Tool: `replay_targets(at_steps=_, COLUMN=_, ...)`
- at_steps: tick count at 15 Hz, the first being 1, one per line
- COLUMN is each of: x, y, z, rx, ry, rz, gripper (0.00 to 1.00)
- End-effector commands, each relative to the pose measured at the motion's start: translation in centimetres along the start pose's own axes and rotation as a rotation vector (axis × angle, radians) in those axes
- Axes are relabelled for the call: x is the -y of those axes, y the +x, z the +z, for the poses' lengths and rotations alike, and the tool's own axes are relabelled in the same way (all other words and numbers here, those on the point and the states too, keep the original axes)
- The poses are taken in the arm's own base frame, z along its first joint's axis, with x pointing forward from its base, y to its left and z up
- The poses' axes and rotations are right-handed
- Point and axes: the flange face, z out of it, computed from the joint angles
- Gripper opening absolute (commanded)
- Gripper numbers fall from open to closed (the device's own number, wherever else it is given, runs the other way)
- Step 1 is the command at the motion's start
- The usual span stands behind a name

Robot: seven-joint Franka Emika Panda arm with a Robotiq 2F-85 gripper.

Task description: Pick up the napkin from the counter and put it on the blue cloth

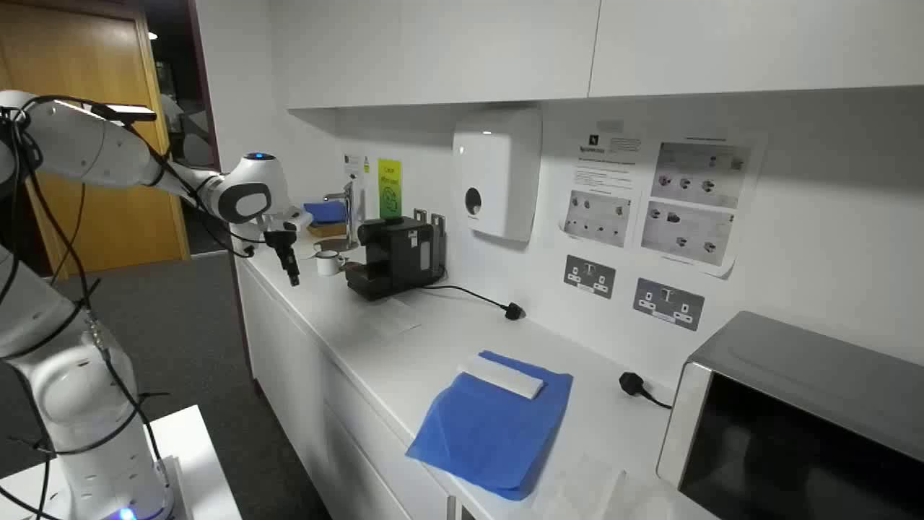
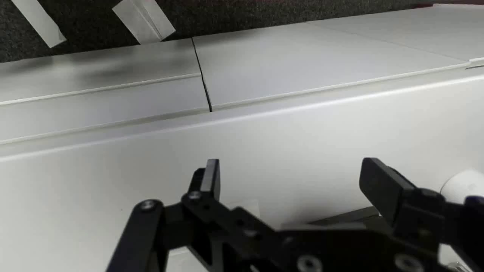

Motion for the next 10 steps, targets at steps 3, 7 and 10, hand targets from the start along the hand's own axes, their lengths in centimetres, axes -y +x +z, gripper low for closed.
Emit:
replay_targets(at_steps=3, x=0.1, y=0.5, z=0.1, rx=-0.003, ry=0.002, rz=0.000, gripper=1.00)
replay_targets(at_steps=7, x=0.4, y=1.4, z=0.2, rx=-0.027, ry=0.009, rz=-0.019, gripper=1.00)
replay_targets(at_steps=10, x=0.9, y=2.8, z=0.1, rx=-0.078, ry=0.027, rz=-0.027, gripper=1.00)
